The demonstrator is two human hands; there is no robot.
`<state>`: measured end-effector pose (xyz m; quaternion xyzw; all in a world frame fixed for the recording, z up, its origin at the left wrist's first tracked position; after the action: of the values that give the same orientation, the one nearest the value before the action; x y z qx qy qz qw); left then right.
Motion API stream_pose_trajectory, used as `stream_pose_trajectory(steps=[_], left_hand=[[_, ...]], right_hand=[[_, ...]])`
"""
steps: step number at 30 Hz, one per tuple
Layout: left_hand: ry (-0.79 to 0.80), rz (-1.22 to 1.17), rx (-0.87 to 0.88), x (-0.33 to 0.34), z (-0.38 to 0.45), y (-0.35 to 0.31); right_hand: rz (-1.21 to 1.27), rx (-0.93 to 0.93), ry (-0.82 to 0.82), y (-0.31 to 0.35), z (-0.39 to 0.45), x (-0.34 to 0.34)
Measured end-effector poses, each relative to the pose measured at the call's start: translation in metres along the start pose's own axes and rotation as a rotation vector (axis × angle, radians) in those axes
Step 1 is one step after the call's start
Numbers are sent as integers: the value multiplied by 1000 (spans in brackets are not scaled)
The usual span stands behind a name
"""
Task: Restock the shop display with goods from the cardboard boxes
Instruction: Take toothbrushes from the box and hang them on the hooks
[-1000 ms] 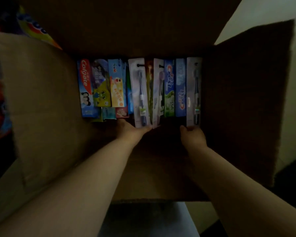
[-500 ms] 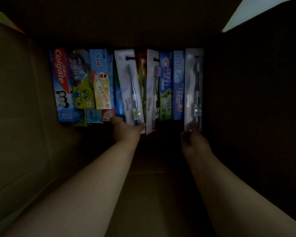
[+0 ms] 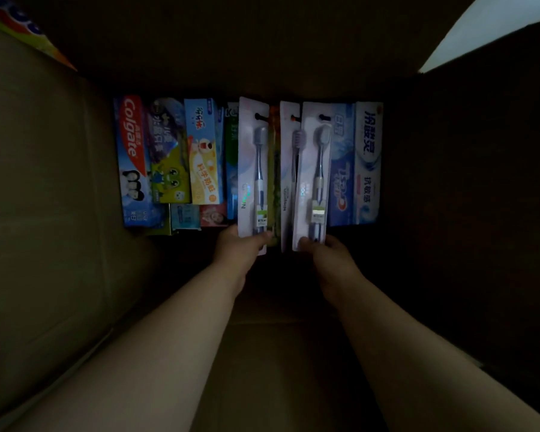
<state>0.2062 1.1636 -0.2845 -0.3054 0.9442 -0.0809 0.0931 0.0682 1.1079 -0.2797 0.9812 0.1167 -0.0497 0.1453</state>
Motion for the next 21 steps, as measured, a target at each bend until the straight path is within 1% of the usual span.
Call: stream_pose_trajectory(steps=[2,4,9,11,14,16,21], left_hand=[[43,-21,-22,-1,3,3],[82,-35,-18,-1,4,6],[169,-44,19,-1,-3,8],[172,-36,31,-3,-11,5],[171,-44,43,-5,-30,-2],[174,-42,53,-7,-46,-9],[189,-72,72,-14,-92,-28]], right_hand=[[55,27,47,-1,5,12],[83,16,80,-2,11,20],[93,-68,74,-5,9,16],[46,-122,63,-2,1,11],[-87,-186,28,7,-17,4],[-72,-170,36,12,-29,3],[-12,-125,127,37,-75,3]])
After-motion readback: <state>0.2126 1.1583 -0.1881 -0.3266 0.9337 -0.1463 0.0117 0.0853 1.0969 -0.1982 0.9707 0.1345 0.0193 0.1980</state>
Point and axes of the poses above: each hand's wrist, its own z-axis towards the middle knuckle, its own x-axis out of the palm, y = z × x, the point moved 3 cm from there along z, towards the middle knuckle, and after that the axes turned 6 degrees about -x, right-handed, at the moved point
